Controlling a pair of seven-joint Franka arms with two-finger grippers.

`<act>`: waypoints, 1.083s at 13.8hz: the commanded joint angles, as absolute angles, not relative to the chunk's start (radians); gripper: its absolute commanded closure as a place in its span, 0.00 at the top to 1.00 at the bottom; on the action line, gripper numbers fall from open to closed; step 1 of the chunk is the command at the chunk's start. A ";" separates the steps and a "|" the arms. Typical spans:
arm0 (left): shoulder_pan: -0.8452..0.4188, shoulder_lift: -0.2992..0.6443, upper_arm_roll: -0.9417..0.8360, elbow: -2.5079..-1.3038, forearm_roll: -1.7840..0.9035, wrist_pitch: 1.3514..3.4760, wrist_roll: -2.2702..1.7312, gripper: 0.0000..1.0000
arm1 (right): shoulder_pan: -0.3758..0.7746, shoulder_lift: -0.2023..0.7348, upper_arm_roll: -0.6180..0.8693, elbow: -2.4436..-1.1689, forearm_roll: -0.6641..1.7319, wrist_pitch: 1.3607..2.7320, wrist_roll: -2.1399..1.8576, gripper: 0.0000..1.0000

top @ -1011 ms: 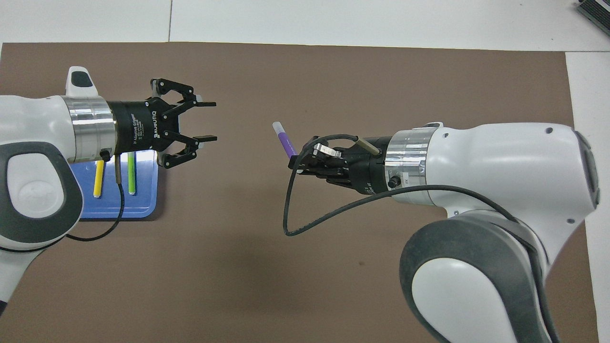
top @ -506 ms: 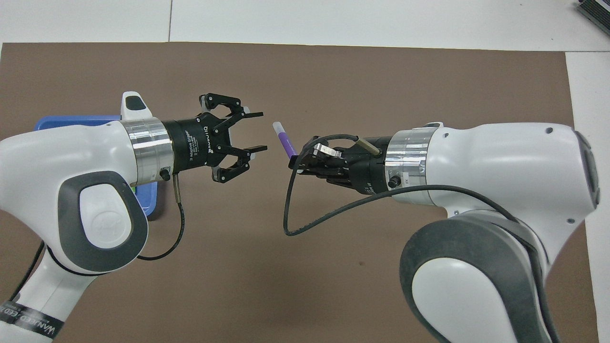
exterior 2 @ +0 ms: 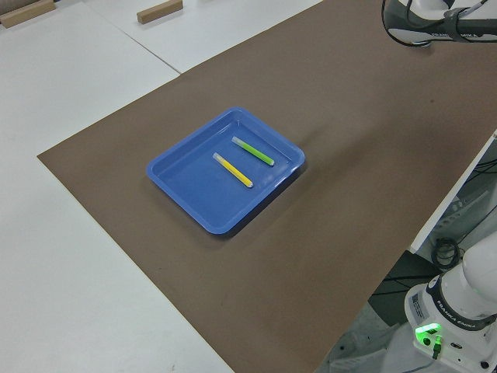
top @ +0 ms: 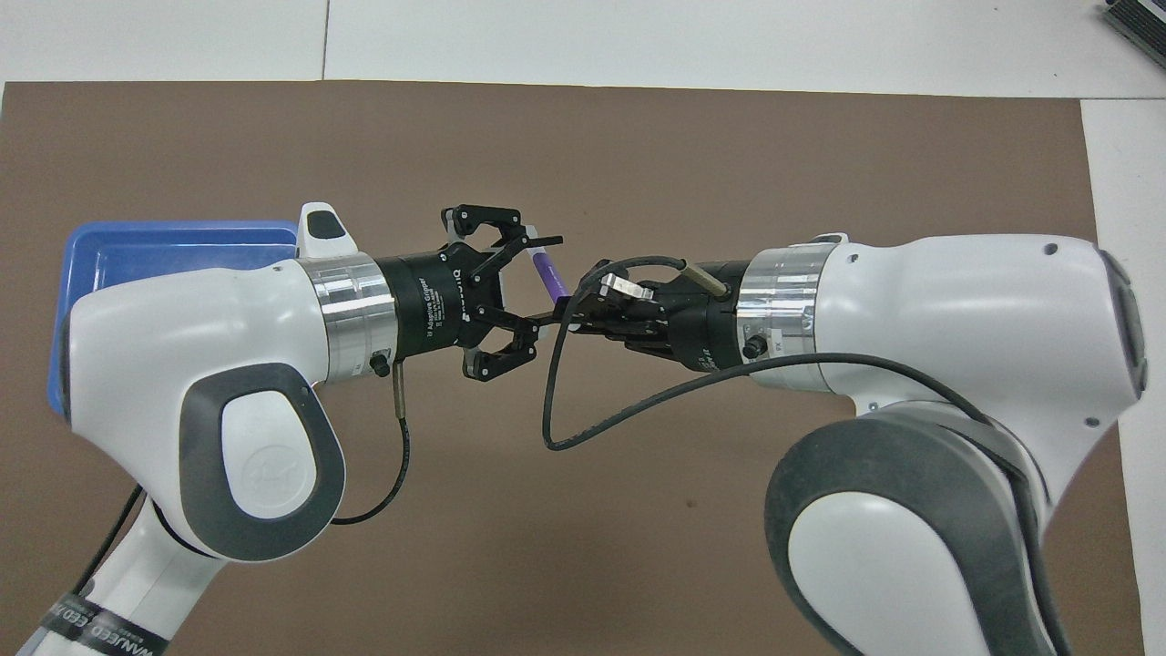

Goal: Right arm passes pens to left for tray arrangement
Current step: 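Close the left gripper on the purple pen held by the right gripper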

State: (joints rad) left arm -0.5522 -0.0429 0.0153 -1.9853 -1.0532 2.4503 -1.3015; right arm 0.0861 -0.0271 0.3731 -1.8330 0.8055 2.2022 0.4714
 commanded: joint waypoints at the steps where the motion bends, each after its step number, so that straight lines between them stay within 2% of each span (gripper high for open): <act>1: -0.577 -0.071 0.025 -2.019 -1.074 2.487 -1.313 0.60 | 0.077 -0.040 0.377 -1.848 0.839 2.215 0.472 0.00; 8: -0.565 -0.080 0.029 -2.010 -1.068 2.453 -1.310 0.54 | 0.078 -0.040 0.377 -1.848 0.839 2.230 0.472 0.00; 10: -0.563 -0.081 0.031 -2.008 -1.065 2.444 -1.310 0.41 | 0.078 -0.040 0.377 -1.850 0.839 2.227 0.472 0.00; 11: -0.564 -0.081 0.031 -2.011 -1.065 2.444 -1.307 0.30 | 0.078 -0.040 0.377 -1.850 0.839 2.227 0.472 0.00; 13: -0.568 -0.081 0.029 -2.008 -1.060 2.444 -1.302 0.00 | 0.078 -0.040 0.377 -1.850 0.839 2.227 0.472 0.00; 15: -0.574 -0.081 0.028 -2.008 -1.057 2.444 -1.275 0.00 | 0.078 -0.040 0.377 -1.851 0.839 2.227 0.471 0.00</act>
State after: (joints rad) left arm -0.5585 -0.0561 0.0216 -1.9904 -1.0503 2.4539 -1.2841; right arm 0.0839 -0.0273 0.3674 -1.8336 0.8062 2.2212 0.4780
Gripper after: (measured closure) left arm 0.727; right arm 0.828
